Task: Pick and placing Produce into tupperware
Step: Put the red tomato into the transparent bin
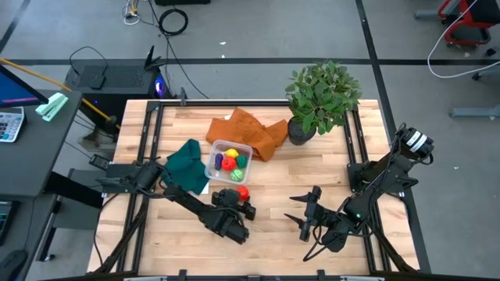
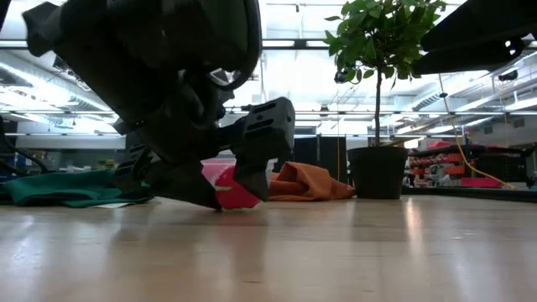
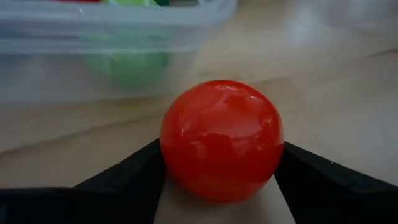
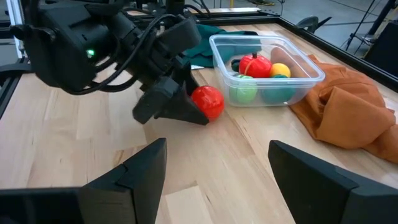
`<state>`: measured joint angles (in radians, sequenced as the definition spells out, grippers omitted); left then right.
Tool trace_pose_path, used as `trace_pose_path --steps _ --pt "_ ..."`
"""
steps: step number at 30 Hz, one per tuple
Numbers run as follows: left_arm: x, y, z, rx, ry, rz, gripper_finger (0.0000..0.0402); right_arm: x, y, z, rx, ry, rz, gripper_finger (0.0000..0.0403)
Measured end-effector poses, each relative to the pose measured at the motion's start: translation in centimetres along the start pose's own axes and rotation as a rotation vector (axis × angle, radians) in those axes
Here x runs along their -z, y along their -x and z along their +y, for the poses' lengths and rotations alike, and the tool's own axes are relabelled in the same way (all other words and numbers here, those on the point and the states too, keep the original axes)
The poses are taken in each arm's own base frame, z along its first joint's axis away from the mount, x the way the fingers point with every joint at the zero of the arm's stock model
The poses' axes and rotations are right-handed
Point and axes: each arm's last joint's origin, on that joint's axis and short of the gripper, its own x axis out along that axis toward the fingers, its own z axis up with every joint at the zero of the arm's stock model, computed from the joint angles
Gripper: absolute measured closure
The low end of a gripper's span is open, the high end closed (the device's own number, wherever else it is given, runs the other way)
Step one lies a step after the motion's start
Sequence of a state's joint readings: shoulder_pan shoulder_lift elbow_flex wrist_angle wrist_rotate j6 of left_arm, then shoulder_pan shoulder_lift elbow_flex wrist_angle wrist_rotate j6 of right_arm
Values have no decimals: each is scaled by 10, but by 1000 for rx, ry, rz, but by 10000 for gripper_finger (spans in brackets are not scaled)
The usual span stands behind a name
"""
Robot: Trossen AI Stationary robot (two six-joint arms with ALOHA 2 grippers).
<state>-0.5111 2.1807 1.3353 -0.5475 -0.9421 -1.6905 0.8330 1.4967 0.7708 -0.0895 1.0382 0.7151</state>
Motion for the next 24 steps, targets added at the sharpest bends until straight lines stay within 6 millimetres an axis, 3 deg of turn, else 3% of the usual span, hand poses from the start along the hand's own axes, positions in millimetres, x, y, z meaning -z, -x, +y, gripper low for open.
trace_pose_path --steps 7,12,17,24 --pt "9 13 -7 83 42 -5 137 0 0 0 0 0 0 160" --pt "7 24 -14 146 46 -45 130 0 0 0 0 0 0 160" --pt "-10 34 -19 172 12 -82 124 -1 0 0 -1 -5 -2 160" --pt "-51 48 -25 178 -95 -140 137 -2 0 1 -9 -18 -7 160"
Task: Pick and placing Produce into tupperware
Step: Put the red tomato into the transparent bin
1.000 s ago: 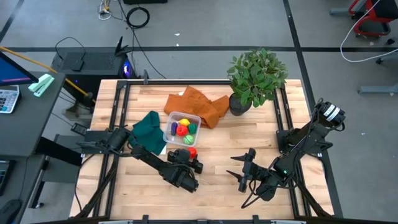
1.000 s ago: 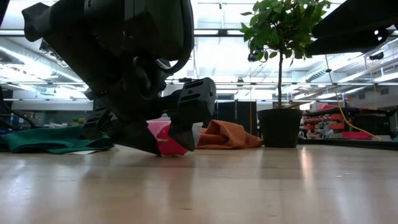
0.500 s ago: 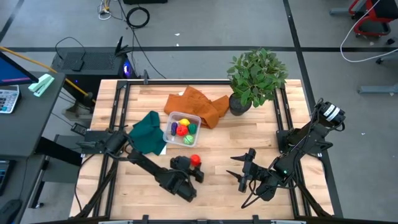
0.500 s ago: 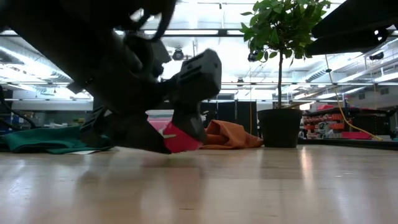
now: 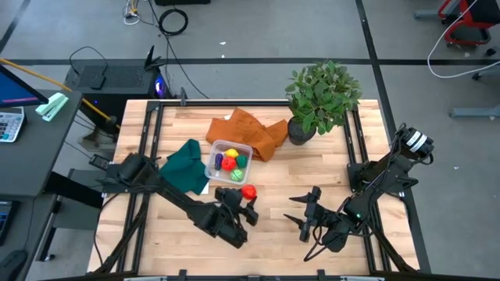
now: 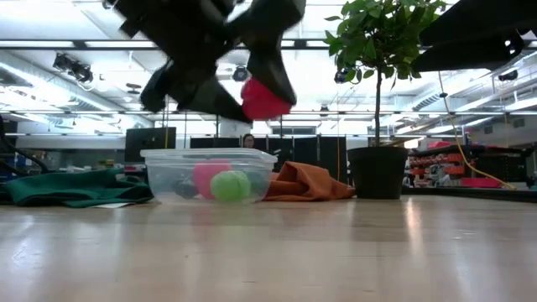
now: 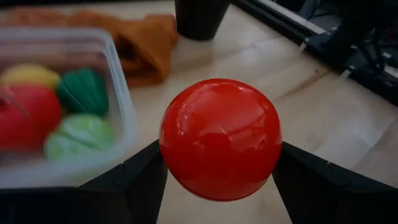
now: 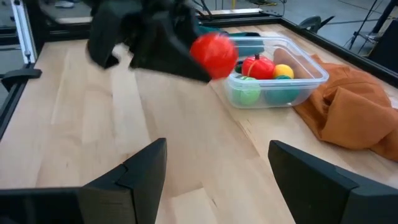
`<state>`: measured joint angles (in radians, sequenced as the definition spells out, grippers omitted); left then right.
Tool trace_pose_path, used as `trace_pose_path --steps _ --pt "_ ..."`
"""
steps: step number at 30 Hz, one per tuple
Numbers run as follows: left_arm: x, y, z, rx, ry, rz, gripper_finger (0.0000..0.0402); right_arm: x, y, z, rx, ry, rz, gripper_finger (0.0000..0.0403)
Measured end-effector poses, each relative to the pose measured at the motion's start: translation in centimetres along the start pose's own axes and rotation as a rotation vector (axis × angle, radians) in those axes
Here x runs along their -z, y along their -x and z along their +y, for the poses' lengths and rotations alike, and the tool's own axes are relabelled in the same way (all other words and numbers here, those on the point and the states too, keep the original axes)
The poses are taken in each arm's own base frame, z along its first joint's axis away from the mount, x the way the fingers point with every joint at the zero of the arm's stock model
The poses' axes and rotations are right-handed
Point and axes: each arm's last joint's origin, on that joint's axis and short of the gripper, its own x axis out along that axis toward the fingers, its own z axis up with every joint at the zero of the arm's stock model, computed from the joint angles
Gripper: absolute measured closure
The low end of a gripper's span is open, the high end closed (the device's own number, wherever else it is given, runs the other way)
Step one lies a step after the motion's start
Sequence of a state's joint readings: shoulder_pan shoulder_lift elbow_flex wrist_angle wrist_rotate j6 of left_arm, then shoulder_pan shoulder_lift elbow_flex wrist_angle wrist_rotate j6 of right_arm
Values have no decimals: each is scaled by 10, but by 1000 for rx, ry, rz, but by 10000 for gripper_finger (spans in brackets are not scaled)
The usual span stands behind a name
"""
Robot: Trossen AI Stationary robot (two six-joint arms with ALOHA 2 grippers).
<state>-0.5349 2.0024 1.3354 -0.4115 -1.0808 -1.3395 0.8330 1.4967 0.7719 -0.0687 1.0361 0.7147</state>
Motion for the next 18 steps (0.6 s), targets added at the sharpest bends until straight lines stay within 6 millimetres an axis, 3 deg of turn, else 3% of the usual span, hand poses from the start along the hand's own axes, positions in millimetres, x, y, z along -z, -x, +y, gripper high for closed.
trace_pose_path --steps 7,18 --pt "-35 -3 11 -66 -134 -3 130 -4 0 5 -57 5 -4 160" --pt "-69 -13 37 -205 -240 27 128 -15 -9 5 -88 0 -32 160"
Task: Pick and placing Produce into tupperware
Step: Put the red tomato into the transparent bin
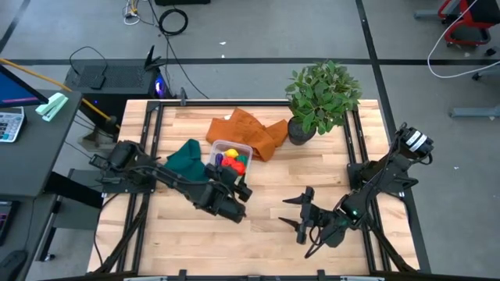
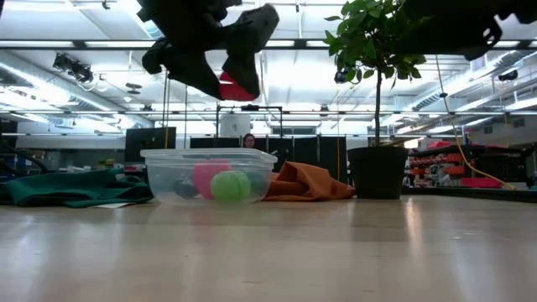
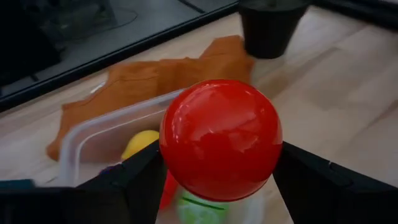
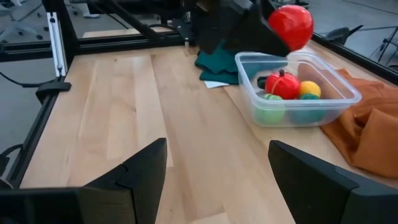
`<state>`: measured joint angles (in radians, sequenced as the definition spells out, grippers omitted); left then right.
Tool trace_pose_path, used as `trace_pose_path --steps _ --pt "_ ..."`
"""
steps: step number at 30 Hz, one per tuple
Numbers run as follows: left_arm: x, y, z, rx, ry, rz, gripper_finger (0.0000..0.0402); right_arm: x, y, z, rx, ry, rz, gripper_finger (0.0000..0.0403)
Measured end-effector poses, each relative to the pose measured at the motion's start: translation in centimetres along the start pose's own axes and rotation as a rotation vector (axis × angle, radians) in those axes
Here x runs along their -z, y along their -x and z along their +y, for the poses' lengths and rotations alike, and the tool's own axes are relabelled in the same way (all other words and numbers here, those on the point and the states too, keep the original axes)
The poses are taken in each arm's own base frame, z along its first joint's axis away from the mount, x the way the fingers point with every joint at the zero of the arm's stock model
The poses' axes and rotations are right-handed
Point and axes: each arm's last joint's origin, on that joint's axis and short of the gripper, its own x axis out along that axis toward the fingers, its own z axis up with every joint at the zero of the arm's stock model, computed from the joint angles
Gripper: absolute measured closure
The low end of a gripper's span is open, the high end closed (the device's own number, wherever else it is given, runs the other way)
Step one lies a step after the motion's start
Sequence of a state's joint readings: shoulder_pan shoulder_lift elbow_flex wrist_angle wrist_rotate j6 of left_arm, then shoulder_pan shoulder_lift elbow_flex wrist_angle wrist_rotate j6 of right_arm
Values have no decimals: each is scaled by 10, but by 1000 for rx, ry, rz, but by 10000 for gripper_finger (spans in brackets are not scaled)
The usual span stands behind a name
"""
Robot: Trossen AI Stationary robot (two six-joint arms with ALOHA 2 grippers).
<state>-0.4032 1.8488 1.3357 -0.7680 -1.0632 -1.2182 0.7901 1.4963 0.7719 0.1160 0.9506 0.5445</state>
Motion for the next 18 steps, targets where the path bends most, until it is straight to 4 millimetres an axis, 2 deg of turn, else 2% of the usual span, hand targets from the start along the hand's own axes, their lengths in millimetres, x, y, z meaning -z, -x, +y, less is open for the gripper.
trace_pose_path --steps 6,10,18 --pt "-7 -21 13 -74 -38 104 136 -5 -8 -4 -13 4 5 160" --pt "-12 -37 23 -123 -45 182 126 -6 -11 -5 -21 1 9 160" --pt "-18 -55 37 -193 -28 291 133 -6 -11 -5 -22 -2 8 160"
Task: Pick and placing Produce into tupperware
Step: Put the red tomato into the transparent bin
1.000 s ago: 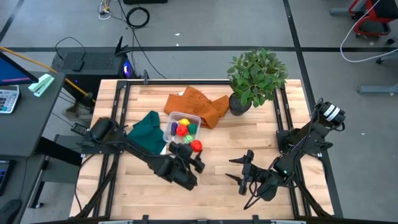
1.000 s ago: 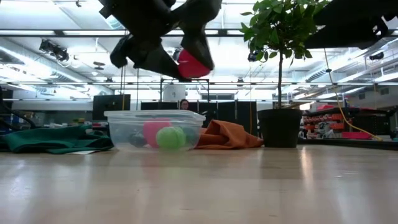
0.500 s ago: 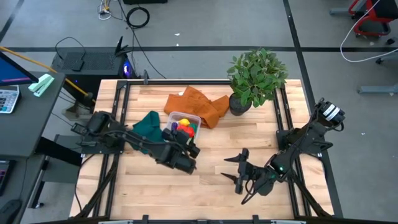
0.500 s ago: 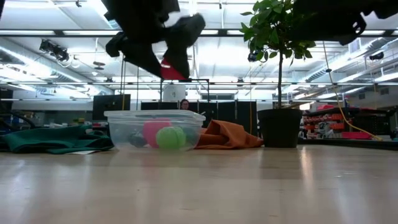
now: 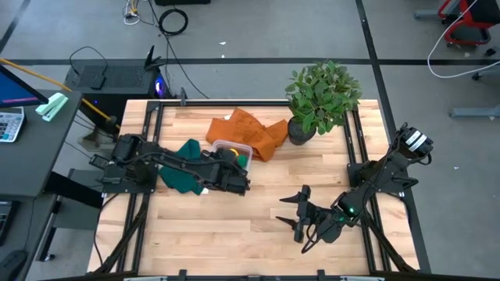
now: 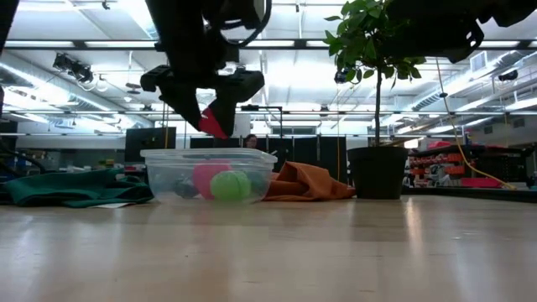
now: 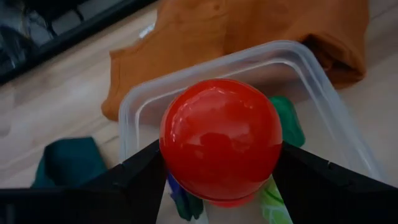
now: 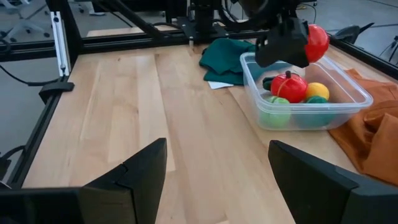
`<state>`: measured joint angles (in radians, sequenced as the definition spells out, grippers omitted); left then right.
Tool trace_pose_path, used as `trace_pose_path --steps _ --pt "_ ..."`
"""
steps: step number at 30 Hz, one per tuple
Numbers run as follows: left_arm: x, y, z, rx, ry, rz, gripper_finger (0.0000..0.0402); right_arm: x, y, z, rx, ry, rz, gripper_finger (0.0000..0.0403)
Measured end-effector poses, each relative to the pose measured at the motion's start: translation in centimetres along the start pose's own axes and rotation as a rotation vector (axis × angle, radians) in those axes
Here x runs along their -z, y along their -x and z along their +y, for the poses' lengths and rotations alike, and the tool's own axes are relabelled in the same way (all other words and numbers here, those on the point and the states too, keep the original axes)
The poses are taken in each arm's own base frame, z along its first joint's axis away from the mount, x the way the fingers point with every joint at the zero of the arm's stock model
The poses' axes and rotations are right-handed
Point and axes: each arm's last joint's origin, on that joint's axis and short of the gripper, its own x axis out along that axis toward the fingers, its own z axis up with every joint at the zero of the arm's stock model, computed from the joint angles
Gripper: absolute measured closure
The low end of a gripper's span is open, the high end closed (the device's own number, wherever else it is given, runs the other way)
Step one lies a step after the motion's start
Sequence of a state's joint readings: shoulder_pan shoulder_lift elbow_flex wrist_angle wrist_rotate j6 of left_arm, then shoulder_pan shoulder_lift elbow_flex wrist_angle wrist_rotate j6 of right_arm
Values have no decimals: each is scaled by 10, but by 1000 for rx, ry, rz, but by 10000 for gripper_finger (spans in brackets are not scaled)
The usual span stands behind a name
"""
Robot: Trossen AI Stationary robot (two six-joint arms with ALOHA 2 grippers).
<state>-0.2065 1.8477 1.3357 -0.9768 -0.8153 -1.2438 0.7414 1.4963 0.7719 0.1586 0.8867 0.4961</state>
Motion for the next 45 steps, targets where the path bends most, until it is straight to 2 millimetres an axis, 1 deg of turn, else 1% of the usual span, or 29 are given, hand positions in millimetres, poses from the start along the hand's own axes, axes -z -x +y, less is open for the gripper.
trace_pose_path --steps 9,16,22,30,35,41,45 --pt "4 0 4 -21 100 86 128 0 0 0 -1 -2 0 160" --pt "24 -2 6 -15 175 143 136 0 0 0 -3 -6 1 160" --pt "37 -3 6 -6 184 147 126 0 0 0 -5 1 -4 160" --pt "36 -4 7 -13 179 144 135 -5 -2 1 -22 -23 -33 160" --pt "36 -5 7 -14 177 139 126 -5 -11 -3 32 10 -48 160" --pt "35 -5 7 -16 175 135 134 2 -34 -7 44 67 -26 160" --pt "36 -5 7 -9 165 137 132 2 -44 -14 43 112 -6 160"
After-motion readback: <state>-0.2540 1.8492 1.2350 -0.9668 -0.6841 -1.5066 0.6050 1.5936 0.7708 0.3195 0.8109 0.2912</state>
